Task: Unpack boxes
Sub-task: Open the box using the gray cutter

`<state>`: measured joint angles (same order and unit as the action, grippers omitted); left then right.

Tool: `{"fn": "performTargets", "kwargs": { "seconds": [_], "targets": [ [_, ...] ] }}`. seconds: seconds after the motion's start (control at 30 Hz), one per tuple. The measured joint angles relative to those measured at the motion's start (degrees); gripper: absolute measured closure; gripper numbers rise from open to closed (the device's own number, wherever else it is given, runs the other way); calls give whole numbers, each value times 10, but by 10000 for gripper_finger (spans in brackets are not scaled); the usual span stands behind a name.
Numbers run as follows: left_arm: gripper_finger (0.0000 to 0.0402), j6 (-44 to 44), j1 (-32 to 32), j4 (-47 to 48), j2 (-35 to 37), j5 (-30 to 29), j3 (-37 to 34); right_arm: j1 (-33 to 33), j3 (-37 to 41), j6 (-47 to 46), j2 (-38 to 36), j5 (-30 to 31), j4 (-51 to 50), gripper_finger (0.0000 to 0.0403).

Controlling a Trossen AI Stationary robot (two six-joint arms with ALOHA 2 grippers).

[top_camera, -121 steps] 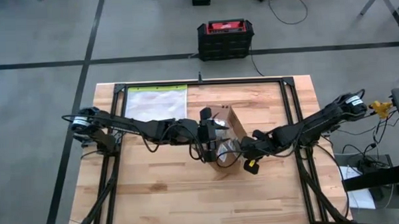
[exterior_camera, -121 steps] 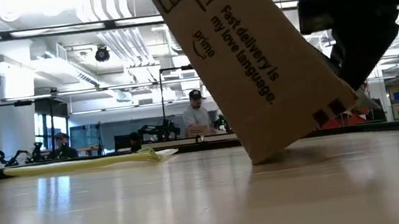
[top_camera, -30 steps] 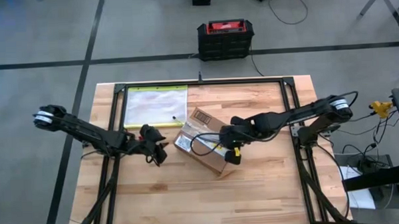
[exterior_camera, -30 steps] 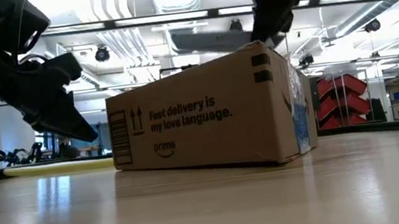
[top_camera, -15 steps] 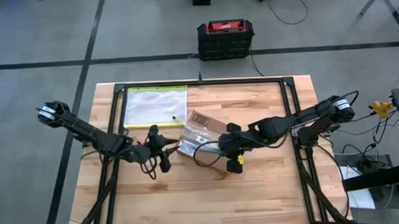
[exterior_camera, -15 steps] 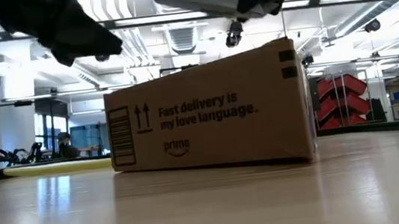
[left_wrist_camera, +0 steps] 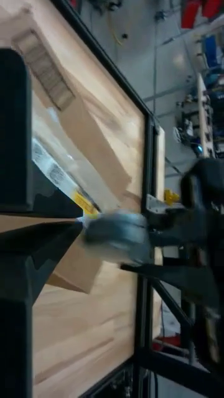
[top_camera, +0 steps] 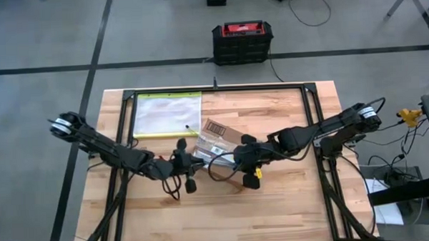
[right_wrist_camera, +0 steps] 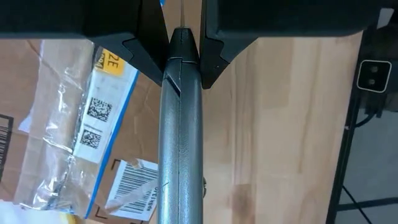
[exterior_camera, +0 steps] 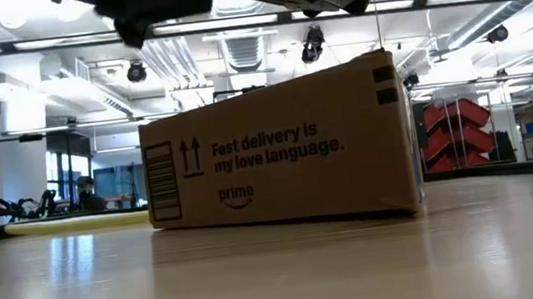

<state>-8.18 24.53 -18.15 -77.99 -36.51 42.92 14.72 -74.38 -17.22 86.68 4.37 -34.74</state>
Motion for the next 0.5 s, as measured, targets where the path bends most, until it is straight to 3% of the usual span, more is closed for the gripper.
{"fn": "performTargets", "kwargs": {
  "seconds": [0.5],
  "targets": [
    [400,15,-26,-6,-34,66,81,0,0,-33,23,2,-2,364]
  ]
}}
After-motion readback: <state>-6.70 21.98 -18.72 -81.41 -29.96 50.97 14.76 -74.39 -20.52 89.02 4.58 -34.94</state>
